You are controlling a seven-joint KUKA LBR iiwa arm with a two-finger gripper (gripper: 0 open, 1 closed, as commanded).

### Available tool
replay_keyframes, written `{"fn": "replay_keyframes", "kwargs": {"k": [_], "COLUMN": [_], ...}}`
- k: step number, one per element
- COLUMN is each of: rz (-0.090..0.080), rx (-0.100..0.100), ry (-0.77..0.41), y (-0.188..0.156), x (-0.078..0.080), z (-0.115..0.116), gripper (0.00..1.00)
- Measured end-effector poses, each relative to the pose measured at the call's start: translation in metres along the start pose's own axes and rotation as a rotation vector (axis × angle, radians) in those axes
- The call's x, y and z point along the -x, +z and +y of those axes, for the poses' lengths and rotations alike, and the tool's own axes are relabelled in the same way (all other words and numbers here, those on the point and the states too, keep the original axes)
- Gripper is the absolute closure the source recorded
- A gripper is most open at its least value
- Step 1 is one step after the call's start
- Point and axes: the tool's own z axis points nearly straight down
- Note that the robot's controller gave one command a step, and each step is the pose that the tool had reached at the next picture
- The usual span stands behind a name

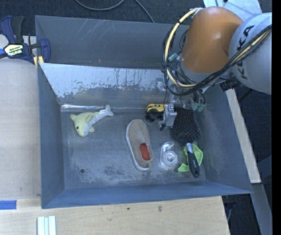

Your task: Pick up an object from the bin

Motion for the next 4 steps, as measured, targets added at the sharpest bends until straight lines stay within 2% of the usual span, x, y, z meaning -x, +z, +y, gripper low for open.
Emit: {"fn": "replay_keyframes", "kwargs": {"k": [1, 2, 3, 4], "rz": [-0.008, -0.004, -0.004, -0.011], "rx": [0.000, 0.000, 0.001, 0.002], "ry": [0.000, 0.039, 0.071, 0.076], "y": [-0.005, 0.030, 0.081, 0.092], "x": [0.001, 0.001, 0.001, 0.000], "z": [0.000, -0.005, -0.013, -0.014], "gripper": [0.00, 0.00, 0.00, 1.00]}}
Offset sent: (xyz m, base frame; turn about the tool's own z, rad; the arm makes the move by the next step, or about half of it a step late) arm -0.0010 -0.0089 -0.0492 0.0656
